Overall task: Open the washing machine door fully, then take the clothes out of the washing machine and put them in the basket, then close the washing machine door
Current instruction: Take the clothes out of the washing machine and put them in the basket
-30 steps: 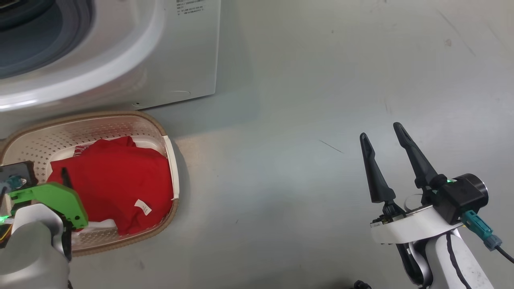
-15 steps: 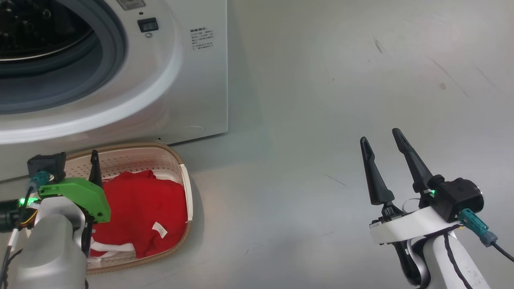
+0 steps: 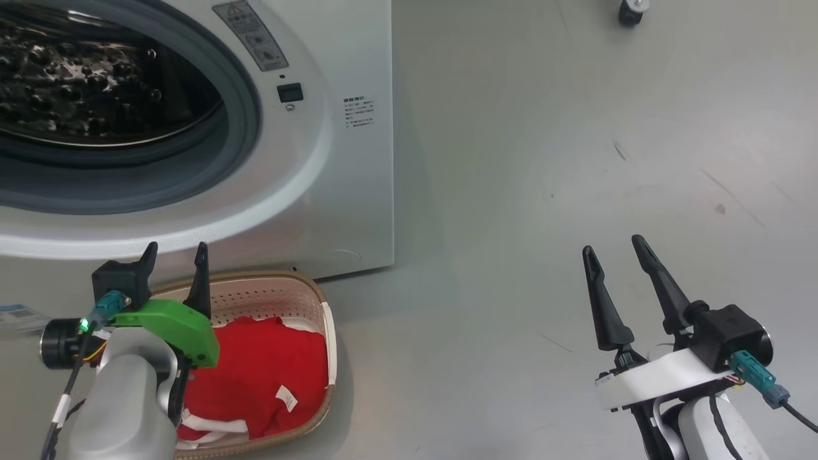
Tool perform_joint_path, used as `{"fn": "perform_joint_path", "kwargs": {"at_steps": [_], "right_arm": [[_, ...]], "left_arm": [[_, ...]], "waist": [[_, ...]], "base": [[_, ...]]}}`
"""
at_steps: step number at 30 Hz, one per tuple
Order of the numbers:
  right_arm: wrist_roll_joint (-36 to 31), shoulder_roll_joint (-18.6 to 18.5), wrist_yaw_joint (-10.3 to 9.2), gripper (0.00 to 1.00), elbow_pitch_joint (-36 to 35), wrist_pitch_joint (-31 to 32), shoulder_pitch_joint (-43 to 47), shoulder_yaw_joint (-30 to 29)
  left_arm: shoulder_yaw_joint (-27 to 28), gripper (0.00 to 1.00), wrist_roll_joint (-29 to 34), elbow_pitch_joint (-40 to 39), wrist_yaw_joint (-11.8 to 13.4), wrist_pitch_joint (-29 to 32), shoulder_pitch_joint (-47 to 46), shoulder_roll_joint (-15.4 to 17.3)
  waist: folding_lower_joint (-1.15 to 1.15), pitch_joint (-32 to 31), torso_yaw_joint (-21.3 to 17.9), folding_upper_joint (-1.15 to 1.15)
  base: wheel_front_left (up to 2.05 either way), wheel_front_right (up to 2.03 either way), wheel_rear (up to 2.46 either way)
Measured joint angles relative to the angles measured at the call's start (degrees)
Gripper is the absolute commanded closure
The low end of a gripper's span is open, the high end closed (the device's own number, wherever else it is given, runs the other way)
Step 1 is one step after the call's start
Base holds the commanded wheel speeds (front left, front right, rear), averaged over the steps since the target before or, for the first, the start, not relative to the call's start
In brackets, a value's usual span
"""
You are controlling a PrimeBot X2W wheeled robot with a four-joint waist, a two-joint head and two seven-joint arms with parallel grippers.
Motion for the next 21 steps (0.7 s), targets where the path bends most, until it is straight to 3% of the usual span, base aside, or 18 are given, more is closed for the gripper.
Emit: {"fn": "perform_joint_path", "kwargs": {"at_steps": [21], "right_arm": [[-0.01, -0.79, 0.2, 0.0, 1.24, 0.0, 4.81, 0.11]], "left_arm": [[1.64, 0.0, -4.32, -24.29, -0.53, -0.16, 19.28, -1.49]], "waist": [[0.0, -11.4, 2.91, 0.0]], "base": [[0.0, 0.0, 0.0]]}}
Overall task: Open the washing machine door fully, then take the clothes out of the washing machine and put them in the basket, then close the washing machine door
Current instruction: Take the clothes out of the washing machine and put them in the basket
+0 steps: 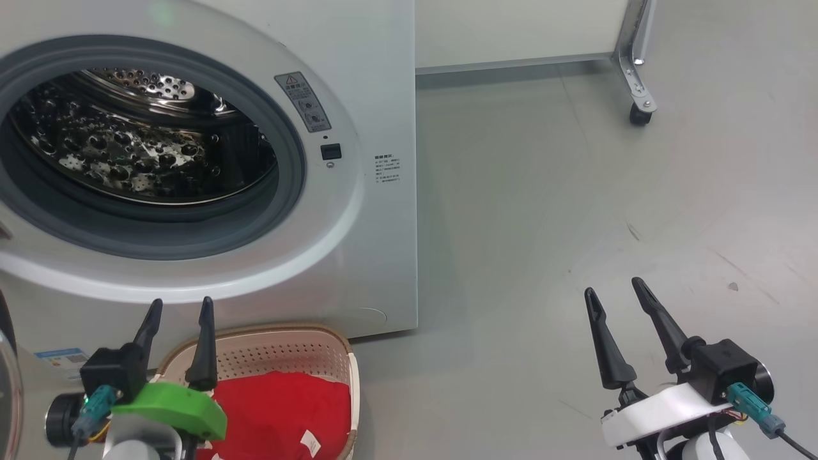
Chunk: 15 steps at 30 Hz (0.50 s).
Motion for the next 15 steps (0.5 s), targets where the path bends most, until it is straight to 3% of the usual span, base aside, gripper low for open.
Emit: {"fn": "perform_joint_path", "kwargs": {"at_steps": [15], "right_arm": [[0.18, 0.11, -0.54, 0.0, -0.42, 0.0, 1.8, -0.88]], "left_arm": [[-1.16, 0.0, -0.78, -7.3, 0.0, 0.0, 9.61, 0.0]], "waist": [[0.0, -1.6, -0.79, 0.0]], "base": [[0.0, 0.0, 0.0]]}}
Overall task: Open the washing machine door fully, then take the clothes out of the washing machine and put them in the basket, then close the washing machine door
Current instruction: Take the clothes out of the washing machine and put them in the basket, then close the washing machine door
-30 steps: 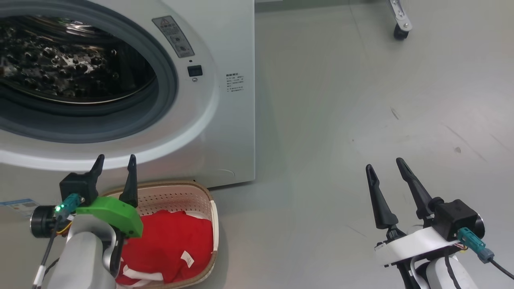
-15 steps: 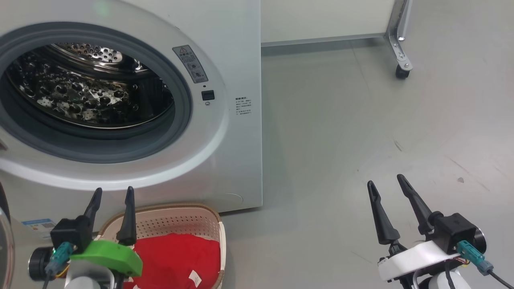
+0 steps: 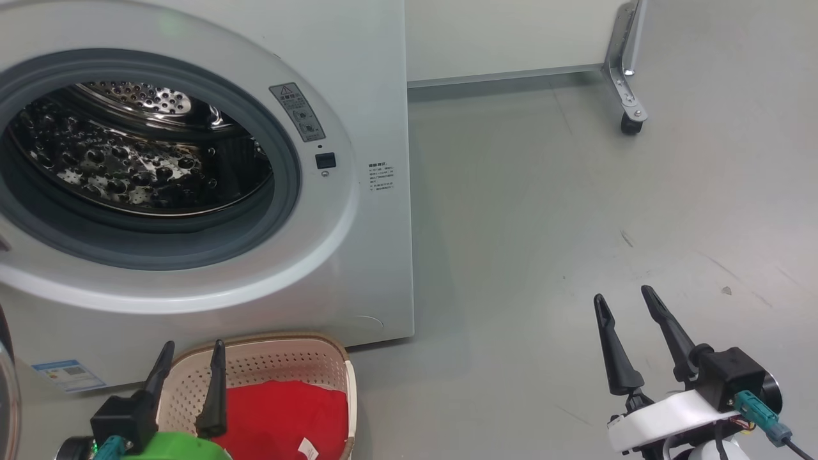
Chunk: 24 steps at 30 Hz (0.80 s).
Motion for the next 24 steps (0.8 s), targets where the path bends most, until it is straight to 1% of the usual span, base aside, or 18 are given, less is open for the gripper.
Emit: {"fn": "perform_joint_path", "kwargs": {"at_steps": [11, 24], "right_arm": [[-0.01, -0.01, -0.23, 0.0, -0.38, 0.0, 0.05, -0.27], [-0.01, 0.02, -0.23, 0.0, -0.64, 0.0, 0.05, -0.33]], "left_arm": [[-1.15, 0.0, 0.0, -3.0, -0.01, 0.0, 3.18, 0.0], [-1.88, 0.0, 0.0, -5.88, -0.01, 0.0, 4.36, 0.01]], "waist": [[0.0, 0.57, -0.37, 0.0], [0.0, 1.17, -0.19, 0.0]], "base": [[0.0, 0.0, 0.0], [0.0, 0.0, 0.0]]}}
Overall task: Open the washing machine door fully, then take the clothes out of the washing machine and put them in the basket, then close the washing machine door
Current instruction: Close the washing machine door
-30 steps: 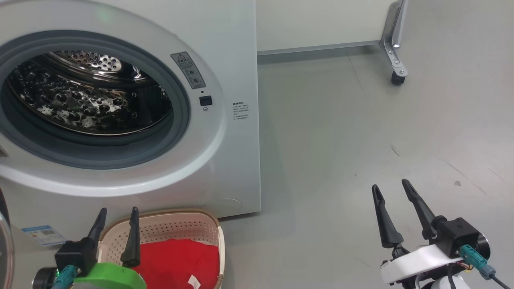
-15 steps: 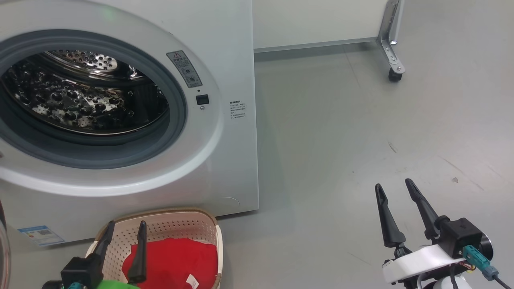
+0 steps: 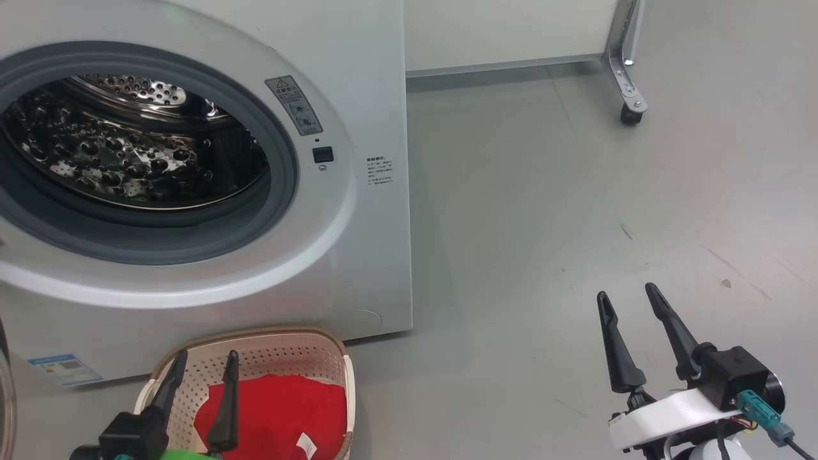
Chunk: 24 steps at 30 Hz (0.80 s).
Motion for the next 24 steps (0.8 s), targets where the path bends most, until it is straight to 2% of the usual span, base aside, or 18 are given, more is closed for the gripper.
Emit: {"fn": "perform_joint_path", "kwargs": {"at_steps": [24], "right_arm": [[0.0, 0.15, 0.0, 0.0, 0.02, 0.0, 0.0, 0.22]], "left_arm": [[-0.85, 0.0, -0.18, -2.15, 0.24, 0.0, 1.36, 0.0]], "waist": [[0.0, -0.04, -0.24, 0.0]], "base": [[0.0, 0.0, 0.0]]}}
